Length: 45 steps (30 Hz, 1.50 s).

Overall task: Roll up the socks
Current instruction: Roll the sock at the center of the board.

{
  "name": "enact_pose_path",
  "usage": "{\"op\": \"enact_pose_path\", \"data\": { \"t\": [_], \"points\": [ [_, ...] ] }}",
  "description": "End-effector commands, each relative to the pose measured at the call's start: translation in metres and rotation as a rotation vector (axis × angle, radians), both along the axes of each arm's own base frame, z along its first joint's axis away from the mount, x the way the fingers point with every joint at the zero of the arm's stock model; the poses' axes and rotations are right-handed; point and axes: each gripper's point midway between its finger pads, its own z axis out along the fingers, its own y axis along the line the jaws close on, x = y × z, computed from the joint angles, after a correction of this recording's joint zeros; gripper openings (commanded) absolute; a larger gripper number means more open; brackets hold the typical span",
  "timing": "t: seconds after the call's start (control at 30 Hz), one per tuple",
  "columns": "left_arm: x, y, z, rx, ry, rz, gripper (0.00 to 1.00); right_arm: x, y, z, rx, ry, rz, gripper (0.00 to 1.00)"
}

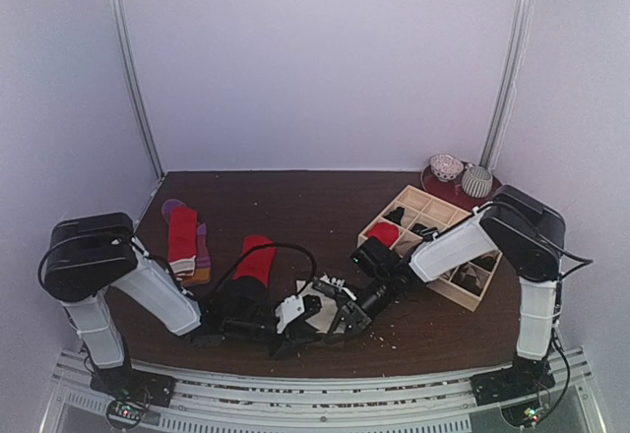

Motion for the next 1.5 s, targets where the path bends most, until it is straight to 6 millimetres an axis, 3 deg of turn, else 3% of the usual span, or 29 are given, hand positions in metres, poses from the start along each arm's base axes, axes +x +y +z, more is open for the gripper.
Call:
{"op": "enact_pose_path", "data": {
  "t": [0.0, 0.13, 0.23, 0.3, 0.47, 0.7, 0.93, 1.03, 1.17, 1.33, 1.37, 1.47],
  "points": [
    [0.0, 0.026, -0.043, 0.14, 0.147, 0.129, 0.0, 0.01, -0.016, -0.005, -0.088, -0.13, -0.07, 0.34],
    [-0.004, 0.043, -0.061, 0.214, 0.33, 0.209, 0.0, 0.044, -0.014, 0.057, 0.105, -0.484, -0.211, 0.4],
    [-0.011, 0.054, -0.072, 0.259, 0.514, 0.241, 0.0, 0.041, -0.02, 0.089, 0.25, -0.813, -0.211, 0.45],
    [-0.017, 0.059, -0.077, 0.273, 0.616, 0.244, 0.0, 0.029, -0.021, 0.092, 0.275, -1.014, -0.148, 0.48],
    [-0.025, 0.071, -0.092, 0.362, 0.752, 0.262, 0.0, 0.008, -0.009, 0.063, 0.167, -1.27, 0.071, 0.49],
    [-0.024, 0.067, -0.088, 0.371, 0.756, 0.245, 0.0, 0.002, 0.003, 0.033, 0.076, -1.298, 0.215, 0.5],
    [-0.026, 0.068, -0.092, 0.376, 0.762, 0.227, 0.0, 0.011, -0.006, 0.004, -0.044, -1.299, 0.228, 0.49],
    [-0.026, 0.069, -0.093, 0.379, 0.764, 0.224, 0.0, 0.009, -0.01, -0.01, -0.08, -1.265, 0.247, 0.44],
    [-0.021, 0.067, -0.091, 0.37, 0.749, 0.218, 0.01, 0.008, -0.011, -0.017, -0.114, -1.221, 0.229, 0.29],
    [0.002, 0.061, -0.065, 0.304, 0.582, 0.236, 0.53, 0.003, -0.012, -0.027, -0.158, -1.056, 0.175, 0.17],
    [0.011, 0.06, -0.054, 0.28, 0.517, 0.25, 0.6, 0.0, -0.013, -0.029, -0.158, -0.997, 0.155, 0.16],
    [0.03, 0.059, -0.019, 0.186, 0.339, 0.262, 0.64, -0.008, -0.014, -0.029, -0.126, -0.803, 0.107, 0.16]
  ]
}}
